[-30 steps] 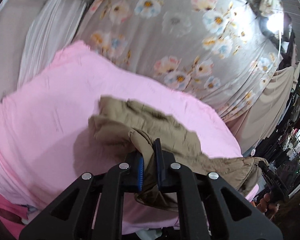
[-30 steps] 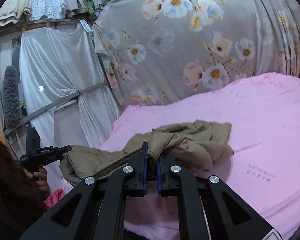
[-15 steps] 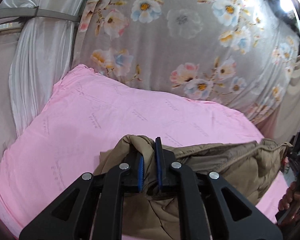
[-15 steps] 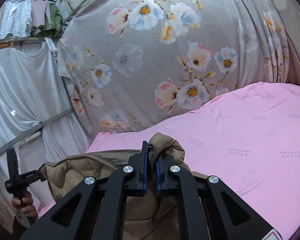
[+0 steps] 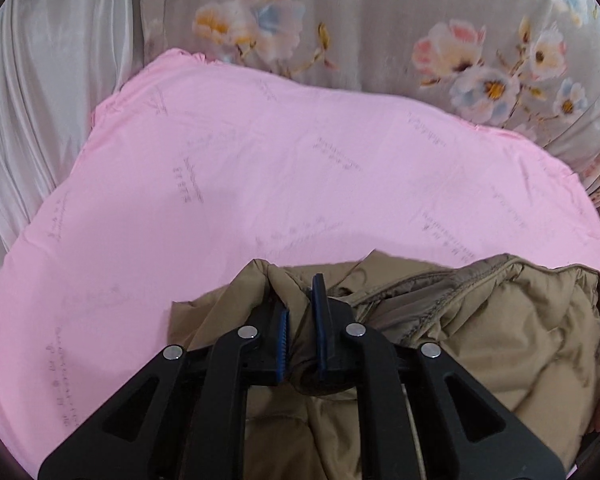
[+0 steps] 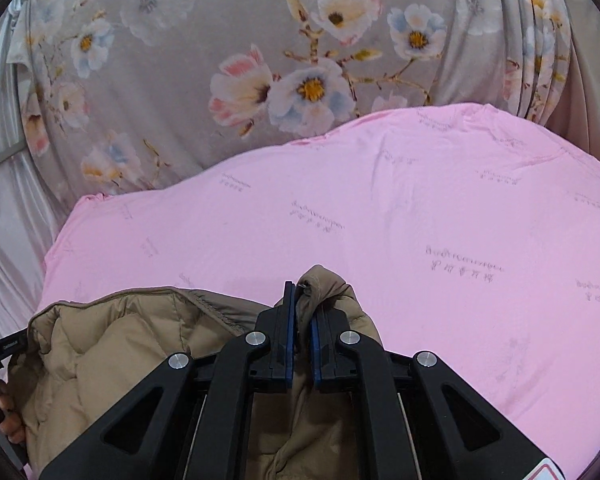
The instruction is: Fold large clothes
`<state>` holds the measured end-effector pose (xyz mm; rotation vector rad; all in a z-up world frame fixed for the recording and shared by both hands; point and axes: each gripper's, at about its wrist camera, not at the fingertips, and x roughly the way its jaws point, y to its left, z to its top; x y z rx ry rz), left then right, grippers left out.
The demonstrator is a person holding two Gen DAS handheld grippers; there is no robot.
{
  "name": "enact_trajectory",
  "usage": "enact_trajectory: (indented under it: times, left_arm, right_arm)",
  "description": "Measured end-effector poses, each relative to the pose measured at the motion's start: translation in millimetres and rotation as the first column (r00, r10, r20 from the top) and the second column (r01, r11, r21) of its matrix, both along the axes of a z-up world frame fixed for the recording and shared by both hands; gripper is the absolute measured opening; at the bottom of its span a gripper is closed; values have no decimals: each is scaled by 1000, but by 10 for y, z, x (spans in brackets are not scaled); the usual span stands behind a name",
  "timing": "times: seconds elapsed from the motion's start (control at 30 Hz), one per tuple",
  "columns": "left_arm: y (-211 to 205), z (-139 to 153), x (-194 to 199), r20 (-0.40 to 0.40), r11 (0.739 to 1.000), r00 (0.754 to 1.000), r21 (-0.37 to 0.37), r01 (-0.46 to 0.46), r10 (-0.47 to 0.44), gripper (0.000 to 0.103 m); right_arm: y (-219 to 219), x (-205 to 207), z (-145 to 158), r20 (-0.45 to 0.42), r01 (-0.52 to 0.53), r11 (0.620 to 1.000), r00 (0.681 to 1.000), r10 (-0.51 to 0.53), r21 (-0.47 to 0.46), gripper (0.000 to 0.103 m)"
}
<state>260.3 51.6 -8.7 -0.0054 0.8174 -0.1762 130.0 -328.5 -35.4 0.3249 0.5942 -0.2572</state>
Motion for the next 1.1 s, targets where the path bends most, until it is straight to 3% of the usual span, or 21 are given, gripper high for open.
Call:
enact_trajectory:
  times: [0.13,0.37,0.7,0.83,0.93,1.0,1.03,1.1]
  left_arm:
    - [-49,-237,59,-9,1000,1000,22,0,1,13]
    - [-142,-400,117,2,999,1000,42,-1,1,13]
    - [-79,-489,163,-1,1000,1000,-14,-2,2,14]
    - [26,-436,150,2,997,1000,-76,0,0,14]
    - [144,-260,66,7,995,1000,-99,4,-3,22]
    - [273,-12,-86,66,997,997,-77,-23,28,42]
    - [330,132,-167,104,997,994,-64,-33,40,52]
    - [411,441,-313,174,998,984,-41,-40,46,53]
  right_arm:
    - [-36,106,-243,-53,0,1000,999,1,19,6]
    - [-36,253,-455,-131,-4,999,991,8,33,6]
    - [-46,301,-523,-152,-8,998,988,16,58,8]
    - [-102,249,-472,-117,-21,994,993,33,104,11]
    - [-250,66,-268,-59,-24,984,998,35,179,23]
    - [-362,-225,19,57,5,979,998,-17,204,57]
    - [-387,-335,150,103,5,979,994,-27,205,58]
    - [-347,-491,447,157,-10,985,988,-17,170,58]
